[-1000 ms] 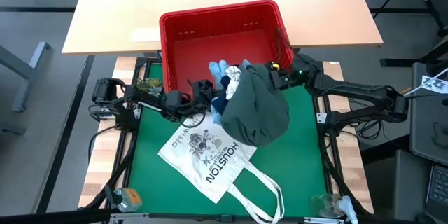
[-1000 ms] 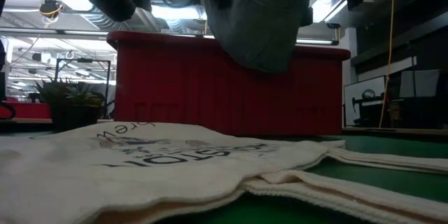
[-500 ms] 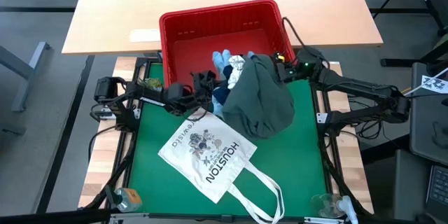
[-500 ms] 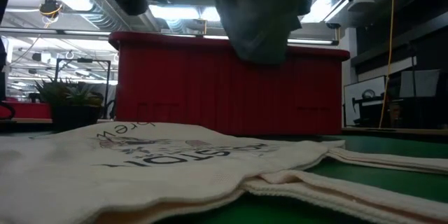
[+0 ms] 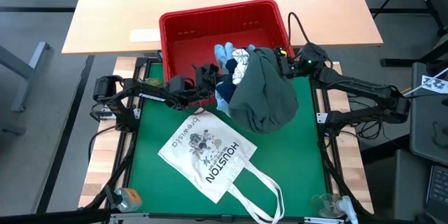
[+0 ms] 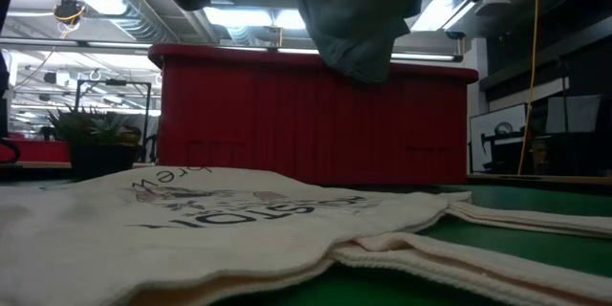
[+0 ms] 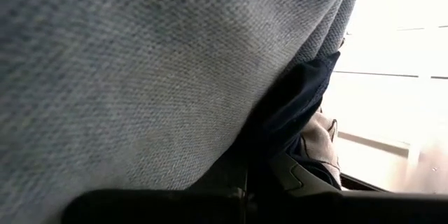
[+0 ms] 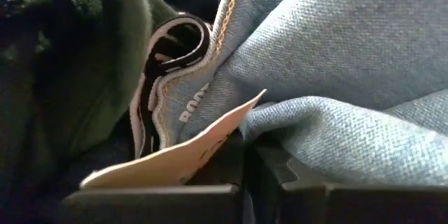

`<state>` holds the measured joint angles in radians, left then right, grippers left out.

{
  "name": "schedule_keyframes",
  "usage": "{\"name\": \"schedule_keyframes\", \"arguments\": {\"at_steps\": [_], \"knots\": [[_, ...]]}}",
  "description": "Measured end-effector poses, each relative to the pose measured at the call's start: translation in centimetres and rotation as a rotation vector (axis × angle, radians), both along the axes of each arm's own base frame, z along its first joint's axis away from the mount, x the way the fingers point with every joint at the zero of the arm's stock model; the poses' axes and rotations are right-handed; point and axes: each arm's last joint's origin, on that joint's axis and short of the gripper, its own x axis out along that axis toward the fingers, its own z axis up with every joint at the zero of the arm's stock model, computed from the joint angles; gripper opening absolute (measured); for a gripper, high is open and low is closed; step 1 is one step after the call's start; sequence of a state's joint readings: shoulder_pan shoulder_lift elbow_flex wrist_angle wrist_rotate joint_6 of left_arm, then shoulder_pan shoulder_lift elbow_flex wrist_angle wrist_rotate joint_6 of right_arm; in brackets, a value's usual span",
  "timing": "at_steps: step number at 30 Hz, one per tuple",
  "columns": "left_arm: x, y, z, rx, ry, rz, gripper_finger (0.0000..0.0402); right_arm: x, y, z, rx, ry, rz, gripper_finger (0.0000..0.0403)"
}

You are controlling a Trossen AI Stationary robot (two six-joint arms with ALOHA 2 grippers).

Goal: Fold laundry
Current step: Put the clothes into the red bin

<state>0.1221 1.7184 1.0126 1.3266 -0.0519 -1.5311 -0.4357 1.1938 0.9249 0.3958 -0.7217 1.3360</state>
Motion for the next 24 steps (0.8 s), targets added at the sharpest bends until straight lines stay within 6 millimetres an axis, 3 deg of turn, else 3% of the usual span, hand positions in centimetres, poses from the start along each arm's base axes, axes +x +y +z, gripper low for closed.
{"name": "schedule_keyframes", "arguments": {"at_steps": [4, 12, 24], "knots": [[0.0, 0.4, 0.0, -0.002, 0.0, 0.016, 0.0001, -0.2, -0.6, 0.4, -0.001, -0.002, -0.012, 0.0009], [-0.5, 1.9, 0.4, 0.006, -0.035, 0.049, 0.0001, -0.4, -0.9, 3.4, -0.08, 0.01, -0.057, 0.0009], [-1.0, 4.3, 0.3, 0.0, -0.04, 0.121, 0.0001, 0.5, -3.2, 4.6, -0.142, 0.07, -0.133, 0.0009]]}}
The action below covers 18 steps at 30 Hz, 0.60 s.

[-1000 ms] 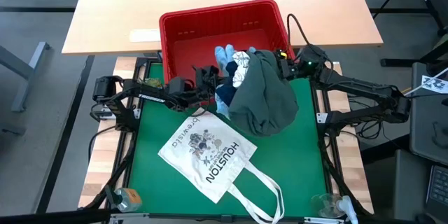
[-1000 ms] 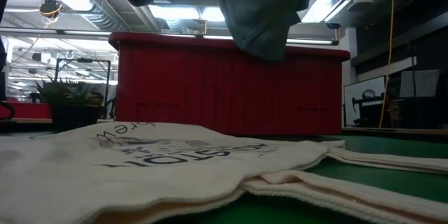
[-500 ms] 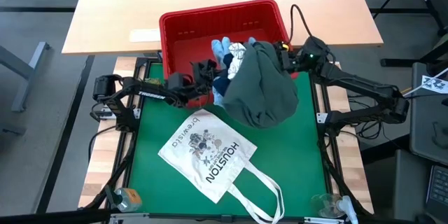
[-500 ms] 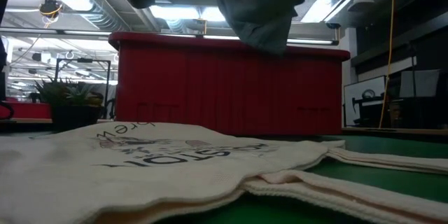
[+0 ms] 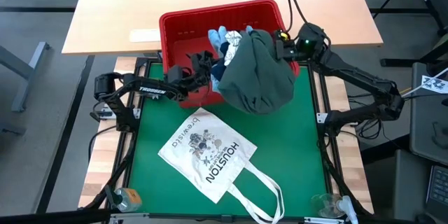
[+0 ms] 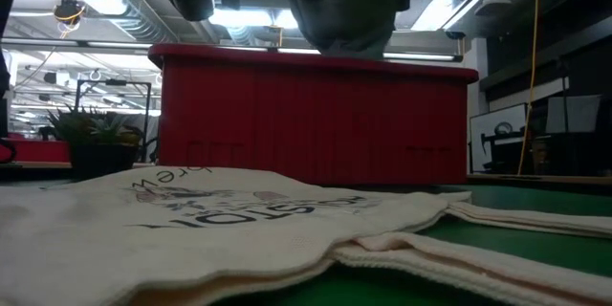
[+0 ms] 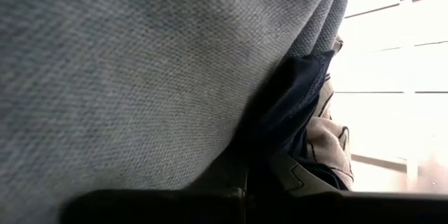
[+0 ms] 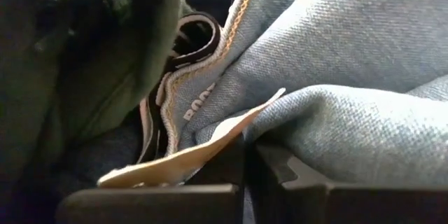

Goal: Fold laundry
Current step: Put the clothes into the red bin

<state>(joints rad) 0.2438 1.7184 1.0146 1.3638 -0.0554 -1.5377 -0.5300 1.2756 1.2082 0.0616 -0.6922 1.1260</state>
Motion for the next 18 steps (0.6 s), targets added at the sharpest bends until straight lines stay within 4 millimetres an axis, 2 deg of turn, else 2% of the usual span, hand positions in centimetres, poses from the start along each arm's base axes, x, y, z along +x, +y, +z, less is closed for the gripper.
{"name": "schedule_keyframes", "arguments": {"at_steps": [8, 18], "knots": [[-0.4, 2.5, 0.8, 0.033, -0.01, 0.032, 0.0001, 0.7, -2.3, 0.0, -0.004, 0.006, -0.043, 0.0009], [-1.8, 6.9, 0.5, 0.036, 0.052, 0.121, 0.0001, 1.0, -7.1, -0.6, -0.01, 0.028, -0.118, 0.0009]]}}
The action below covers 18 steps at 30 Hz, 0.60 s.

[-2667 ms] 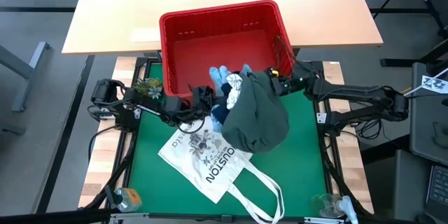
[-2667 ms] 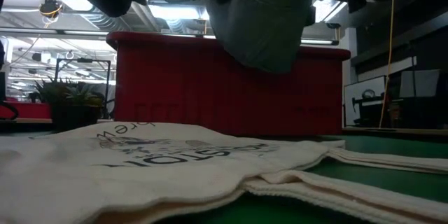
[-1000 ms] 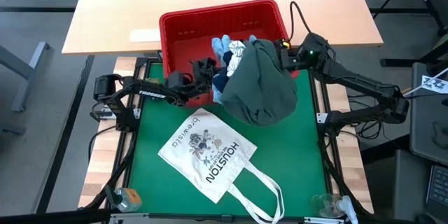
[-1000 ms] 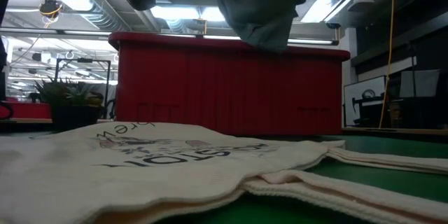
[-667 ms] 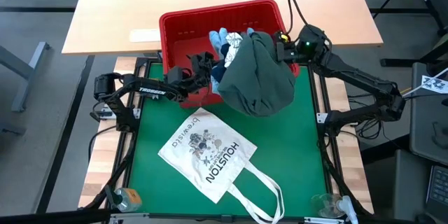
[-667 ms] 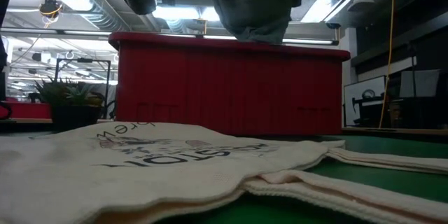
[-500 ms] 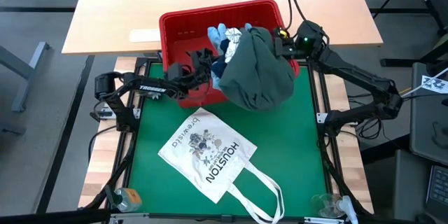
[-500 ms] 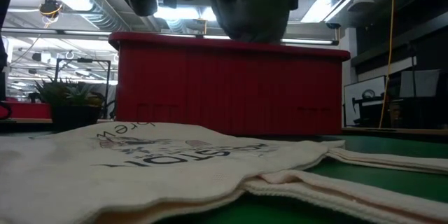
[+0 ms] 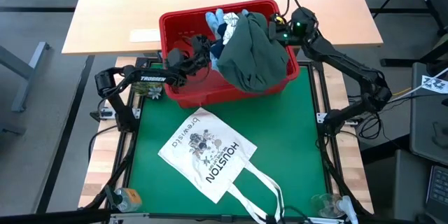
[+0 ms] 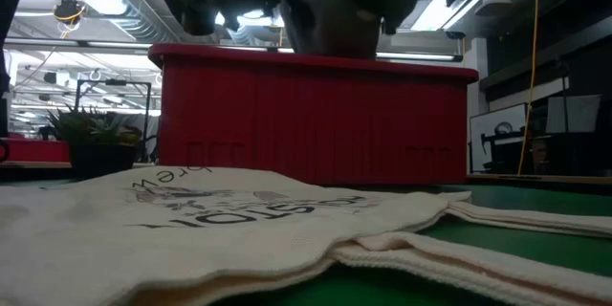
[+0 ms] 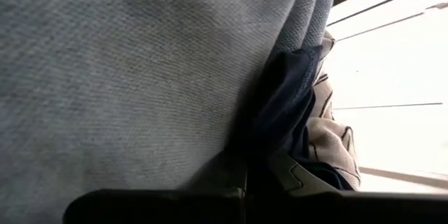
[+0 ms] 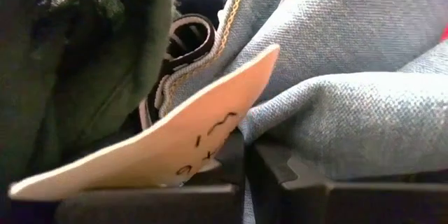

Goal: Fold laundry
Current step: Put the clothes into the red bin

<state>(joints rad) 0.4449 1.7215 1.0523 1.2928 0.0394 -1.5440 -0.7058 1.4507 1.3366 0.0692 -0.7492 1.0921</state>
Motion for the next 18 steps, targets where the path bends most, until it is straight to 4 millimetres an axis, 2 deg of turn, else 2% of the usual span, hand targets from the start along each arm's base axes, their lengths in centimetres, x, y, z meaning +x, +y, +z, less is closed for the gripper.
{"name": "schedule_keyframes", "arguments": {"at_steps": [13, 18], "knots": [[-2.5, 6.4, -2.0, -0.062, 0.239, 0.139, 0.0001, 2.0, -8.2, -3.1, 0.013, 0.061, -0.081, 0.0009], [-3.6, 8.4, -3.1, -0.079, 0.366, 0.179, 0.0001, 2.5, -10.8, -4.4, 0.026, 0.077, -0.103, 0.0009]]}}
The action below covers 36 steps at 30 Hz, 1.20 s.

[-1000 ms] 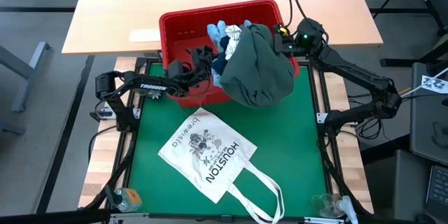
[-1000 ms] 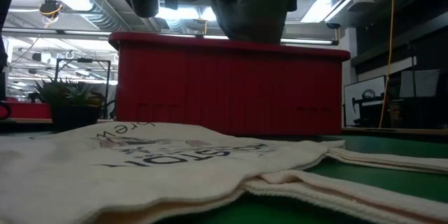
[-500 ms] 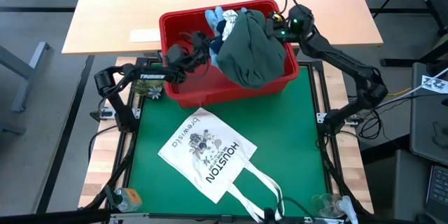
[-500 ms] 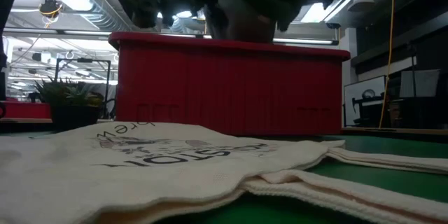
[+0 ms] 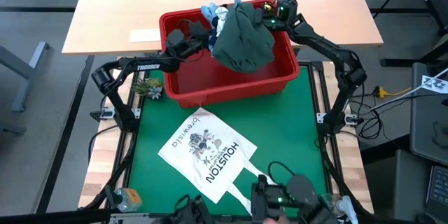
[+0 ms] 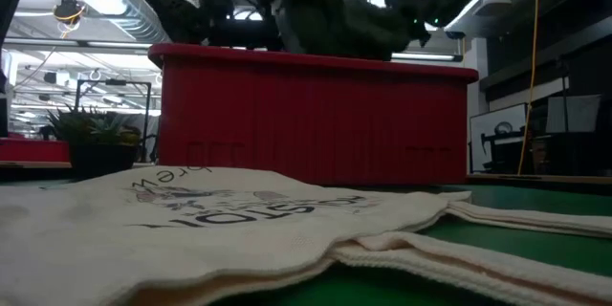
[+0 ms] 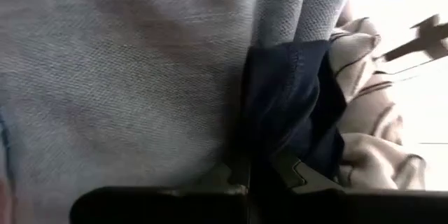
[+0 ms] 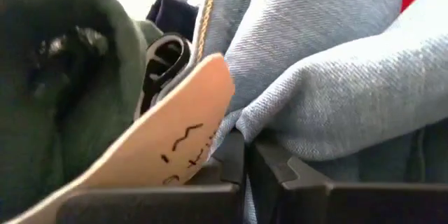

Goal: Fold laundry
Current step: Put the clothes into the red bin

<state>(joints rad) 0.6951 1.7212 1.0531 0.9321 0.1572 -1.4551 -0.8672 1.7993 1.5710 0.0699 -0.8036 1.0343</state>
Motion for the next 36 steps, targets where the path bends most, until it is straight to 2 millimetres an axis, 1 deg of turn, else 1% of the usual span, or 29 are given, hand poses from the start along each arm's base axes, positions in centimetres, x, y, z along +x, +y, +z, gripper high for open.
{"name": "schedule_keyframes", "arguments": {"at_steps": [3, 9, 12, 16, 20, 25, 30, 36], "knots": [[-0.4, 0.8, -1.0, -0.03, 0.102, 0.007, 0.0001, 0.1, -1.2, -1.4, 0.005, 0.025, -0.014, 0.0009], [-0.8, 1.4, -3.9, -0.123, 0.376, 0.019, 0.0001, 0.7, -2.5, -4.6, 0.025, 0.108, -0.017, 0.0009], [-1.1, 1.2, -5.3, -0.181, 0.52, 0.004, 0.0001, 1.1, -2.8, -6.3, 0.028, 0.169, -0.028, 0.0009], [-1.6, 0.7, -7.1, -0.244, 0.71, -0.024, 0.0002, 1.4, -3.3, -8.9, 0.077, 0.252, -0.039, 0.0009], [-2.4, 0.6, -8.2, -0.283, 0.834, -0.034, 0.001, 1.7, -3.8, -11.0, 0.078, 0.321, -0.065, 0.0009], [-3.3, 0.8, -8.7, -0.281, 0.93, -0.039, 0.0013, 1.8, -4.4, -12.4, 0.071, 0.375, -0.135, 0.001], [-3.6, 1.1, -8.8, -0.216, 0.968, -0.051, 0.0014, 1.8, -4.7, -12.4, 0.049, 0.388, -0.203, 0.001], [-3.9, 1.4, -8.8, -0.116, 1.024, -0.07, 0.0016, 1.5, -4.8, -12.4, 0.053, 0.389, -0.209, 0.001]]}}
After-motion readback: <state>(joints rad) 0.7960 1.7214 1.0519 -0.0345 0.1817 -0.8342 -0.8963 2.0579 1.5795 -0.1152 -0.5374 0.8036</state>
